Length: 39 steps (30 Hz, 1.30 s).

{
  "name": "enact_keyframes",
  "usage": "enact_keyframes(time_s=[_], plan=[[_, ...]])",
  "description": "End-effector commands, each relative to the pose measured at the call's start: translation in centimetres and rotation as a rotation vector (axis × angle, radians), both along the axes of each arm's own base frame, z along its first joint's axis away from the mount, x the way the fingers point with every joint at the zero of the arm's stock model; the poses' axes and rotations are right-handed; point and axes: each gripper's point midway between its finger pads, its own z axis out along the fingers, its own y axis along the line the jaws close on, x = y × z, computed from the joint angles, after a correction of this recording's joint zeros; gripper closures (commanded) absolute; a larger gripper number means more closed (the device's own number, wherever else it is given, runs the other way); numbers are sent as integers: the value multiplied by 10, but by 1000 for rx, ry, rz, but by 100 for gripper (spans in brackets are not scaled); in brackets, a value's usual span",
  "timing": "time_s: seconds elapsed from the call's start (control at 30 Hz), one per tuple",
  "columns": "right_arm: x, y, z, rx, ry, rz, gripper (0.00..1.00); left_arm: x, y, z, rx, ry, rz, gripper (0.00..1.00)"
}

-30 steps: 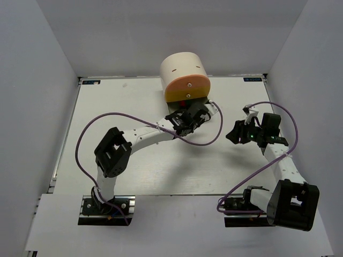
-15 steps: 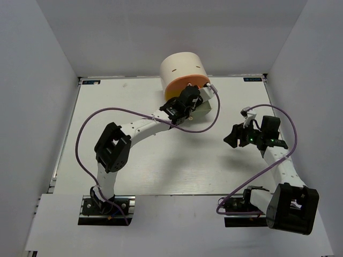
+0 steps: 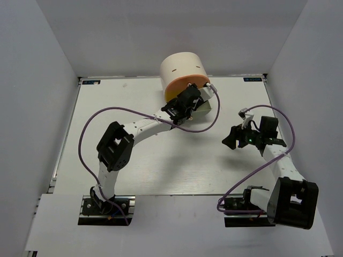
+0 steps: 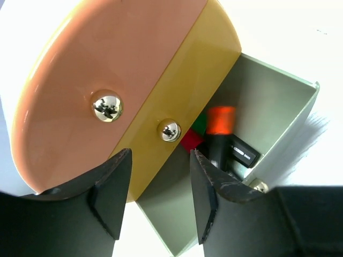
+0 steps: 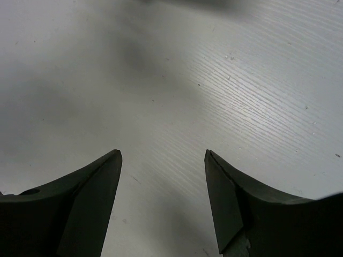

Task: Sort the stationery into containers
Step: Place the pen in the drawer, then close the drawer in the storage box.

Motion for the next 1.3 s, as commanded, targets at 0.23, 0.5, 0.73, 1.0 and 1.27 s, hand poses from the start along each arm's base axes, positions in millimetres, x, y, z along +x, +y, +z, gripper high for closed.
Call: enact_keyframes(time_s=[0.23, 0.5, 0.73, 1.0, 1.27], plan=[[14, 32, 28, 45, -176, 242, 58, -32, 22, 88, -263, -18, 74, 24], [54, 76, 45, -109, -463, 528, 88, -133, 105, 31, -564, 347, 295, 0], [113, 102, 32, -286, -537, 552, 88, -218, 179, -22, -847, 513, 480, 0], [149, 122, 11, -418, -556, 557, 88, -255, 209, -41, -1075, 578, 558, 0], [170, 137, 6, -492, -607, 523, 88, -260, 211, -57, -1049, 620, 609, 0]])
